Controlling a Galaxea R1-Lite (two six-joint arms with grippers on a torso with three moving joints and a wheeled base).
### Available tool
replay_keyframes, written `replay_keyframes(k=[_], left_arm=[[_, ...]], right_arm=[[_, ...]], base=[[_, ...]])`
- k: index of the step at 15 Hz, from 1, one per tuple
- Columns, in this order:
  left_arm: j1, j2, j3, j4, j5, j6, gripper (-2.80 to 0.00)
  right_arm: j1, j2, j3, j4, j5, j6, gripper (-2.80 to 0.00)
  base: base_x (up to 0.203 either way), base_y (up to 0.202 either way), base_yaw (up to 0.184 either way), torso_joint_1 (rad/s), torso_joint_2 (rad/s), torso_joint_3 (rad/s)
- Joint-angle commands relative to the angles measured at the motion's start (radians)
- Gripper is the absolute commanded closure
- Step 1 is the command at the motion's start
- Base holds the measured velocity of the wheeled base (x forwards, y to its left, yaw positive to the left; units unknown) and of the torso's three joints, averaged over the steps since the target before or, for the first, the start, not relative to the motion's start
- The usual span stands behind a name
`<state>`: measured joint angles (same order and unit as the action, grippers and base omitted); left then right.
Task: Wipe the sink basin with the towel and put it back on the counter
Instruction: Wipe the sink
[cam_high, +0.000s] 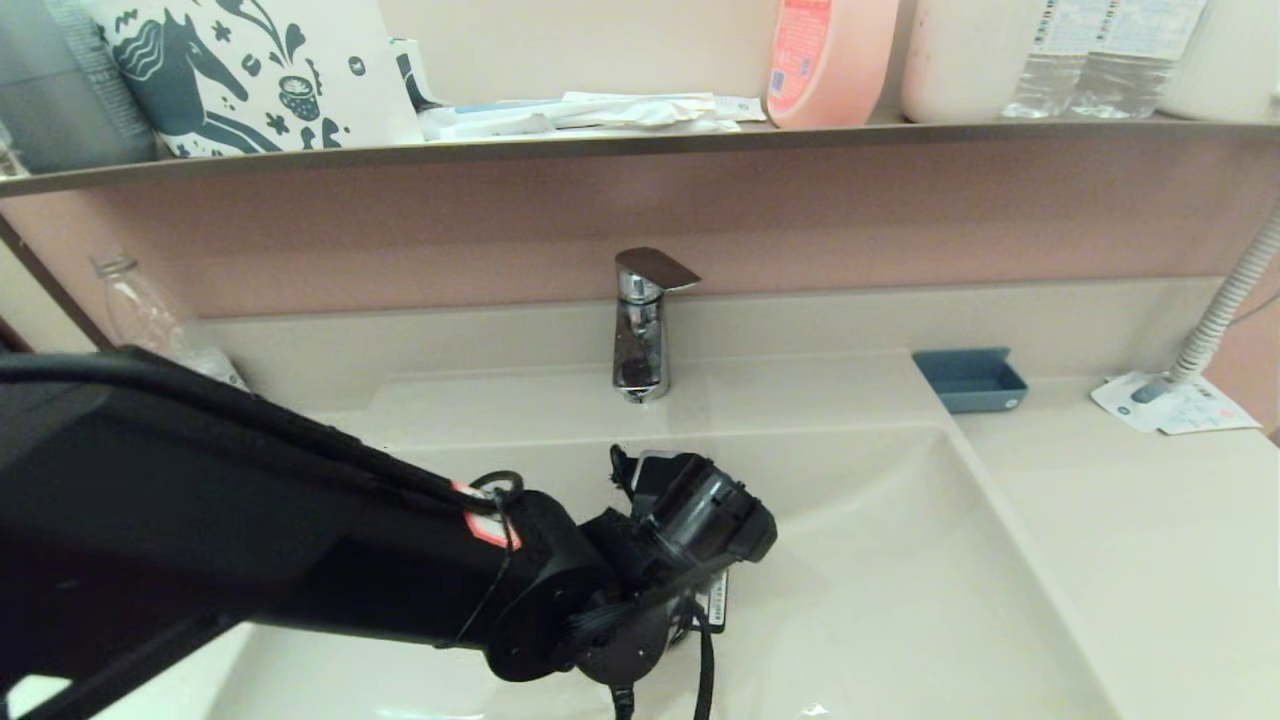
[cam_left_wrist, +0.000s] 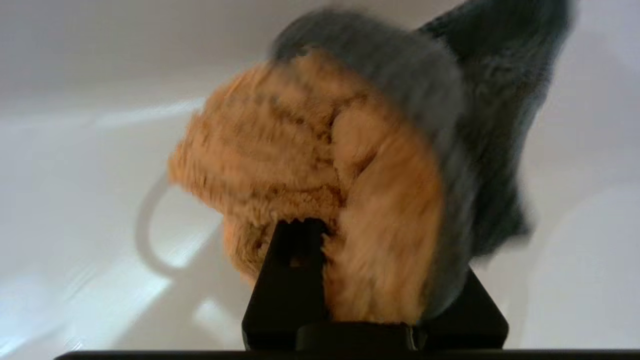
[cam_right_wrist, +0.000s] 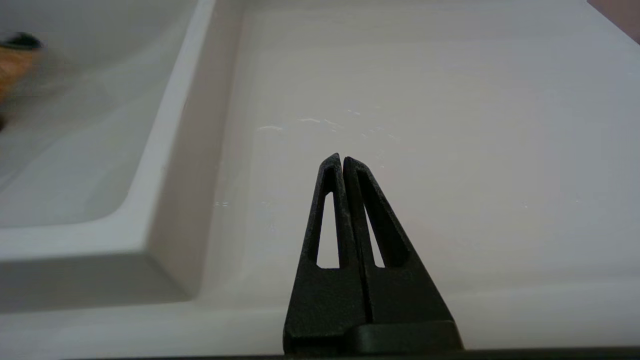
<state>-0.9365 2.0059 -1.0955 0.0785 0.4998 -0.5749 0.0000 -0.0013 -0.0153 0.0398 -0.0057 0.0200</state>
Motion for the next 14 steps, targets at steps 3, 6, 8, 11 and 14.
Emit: replay_keyframes(k=[3,6,8,11,14], left_arm=[[0.102,-0.157,0.083,0.021,0.011,0.004,0.0],[0.192,-0.213,0.116,0.003,0.007,0.038,0.0],[0.255,-0.233,0.125,-0.042,0.004,0.073,0.0],[0.348,-0.261,0.216,-0.109,-0.028,0.142,0.0],[0.494,-0.294,0.355,-0.238,-0.091,0.233,0.0]], right_arm=[[0.0,0.001,0.0,0.0,0.0,0.0,0.0],[0.0,0.001,0.0,0.0,0.0,0.0,0.0],[0.0,0.001,0.0,0.0,0.0,0.0,0.0],[0.0,0.001,0.0,0.0,0.0,0.0,0.0],[0.0,0.001,0.0,0.0,0.0,0.0,0.0]], base=[[0.0,0.0,0.0,0.0,0.0,0.0],[0.0,0.0,0.0,0.0,0.0,0.0],[0.0,0.0,0.0,0.0,0.0,0.0],[0.0,0.0,0.0,0.0,0.0,0.0],[0.0,0.0,0.0,0.0,0.0,0.0]])
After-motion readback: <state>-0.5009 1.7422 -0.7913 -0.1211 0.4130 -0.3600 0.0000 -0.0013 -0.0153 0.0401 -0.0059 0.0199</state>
